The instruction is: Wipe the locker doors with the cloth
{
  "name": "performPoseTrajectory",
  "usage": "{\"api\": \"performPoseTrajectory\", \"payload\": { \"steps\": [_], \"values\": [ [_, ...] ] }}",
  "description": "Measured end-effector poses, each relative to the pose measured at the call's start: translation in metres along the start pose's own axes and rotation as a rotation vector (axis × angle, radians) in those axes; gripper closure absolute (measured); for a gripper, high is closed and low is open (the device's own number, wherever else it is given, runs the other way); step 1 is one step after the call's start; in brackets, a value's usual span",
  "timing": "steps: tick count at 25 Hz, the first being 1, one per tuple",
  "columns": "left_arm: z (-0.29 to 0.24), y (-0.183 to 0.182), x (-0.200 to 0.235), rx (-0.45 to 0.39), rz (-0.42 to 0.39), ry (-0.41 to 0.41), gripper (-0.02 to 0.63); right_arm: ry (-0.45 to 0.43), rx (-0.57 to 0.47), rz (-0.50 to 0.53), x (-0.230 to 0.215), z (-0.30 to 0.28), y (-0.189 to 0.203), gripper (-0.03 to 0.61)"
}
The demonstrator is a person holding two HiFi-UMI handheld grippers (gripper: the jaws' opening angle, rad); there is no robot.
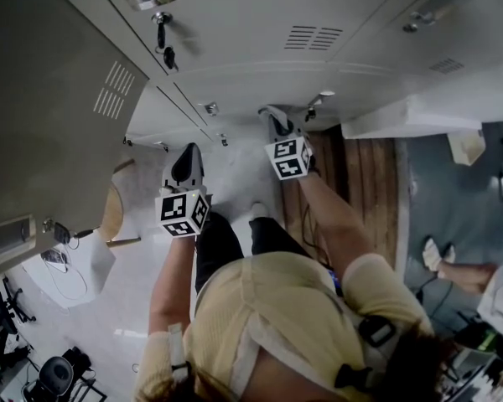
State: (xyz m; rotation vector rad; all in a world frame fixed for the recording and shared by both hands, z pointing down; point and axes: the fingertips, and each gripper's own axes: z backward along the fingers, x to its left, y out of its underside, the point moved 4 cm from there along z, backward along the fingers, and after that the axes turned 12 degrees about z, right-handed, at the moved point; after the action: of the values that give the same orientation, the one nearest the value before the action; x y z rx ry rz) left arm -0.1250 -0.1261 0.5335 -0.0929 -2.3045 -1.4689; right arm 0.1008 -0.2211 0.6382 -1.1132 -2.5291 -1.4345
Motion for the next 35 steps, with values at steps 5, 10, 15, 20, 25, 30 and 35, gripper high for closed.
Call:
{"api": "performPoseTrajectory", "payload": {
  "steps": [5,10,15,20,25,30,35],
  "values": [
    [-0.004,0.001,-0.008,0.001,-0.003,0.008,0.612,0.026,0.026,-0.002,-0.014,0.006,0.009,0.569],
    [-0.007,0.002,-0.016,0.002,-0.006,0.014,0.612,0.048,0.032,0.007,-0.026,0.01,0.016,0.569],
    [-0.009,0.003,-0.021,0.011,-0.005,0.024,0.612,0.065,0.025,0.01,-0.034,0.019,0.017,0.569],
    [-0.011,0.0,-0.029,0.008,-0.014,0.059,0.612,0.078,0.007,-0.003,-0.039,0.036,0.017,0.569],
    [-0.013,-0.003,-0.034,0.005,-0.006,0.092,0.612,0.092,-0.023,-0.013,-0.041,0.057,0.011,0.568],
    [-0.013,-0.005,-0.042,0.001,0.001,0.12,0.612,0.106,-0.064,-0.033,-0.043,0.075,-0.001,0.569],
    [-0.01,-0.009,-0.046,-0.003,0.002,0.125,0.612,0.11,-0.103,-0.044,-0.044,0.096,-0.018,0.569]
  ]
}}
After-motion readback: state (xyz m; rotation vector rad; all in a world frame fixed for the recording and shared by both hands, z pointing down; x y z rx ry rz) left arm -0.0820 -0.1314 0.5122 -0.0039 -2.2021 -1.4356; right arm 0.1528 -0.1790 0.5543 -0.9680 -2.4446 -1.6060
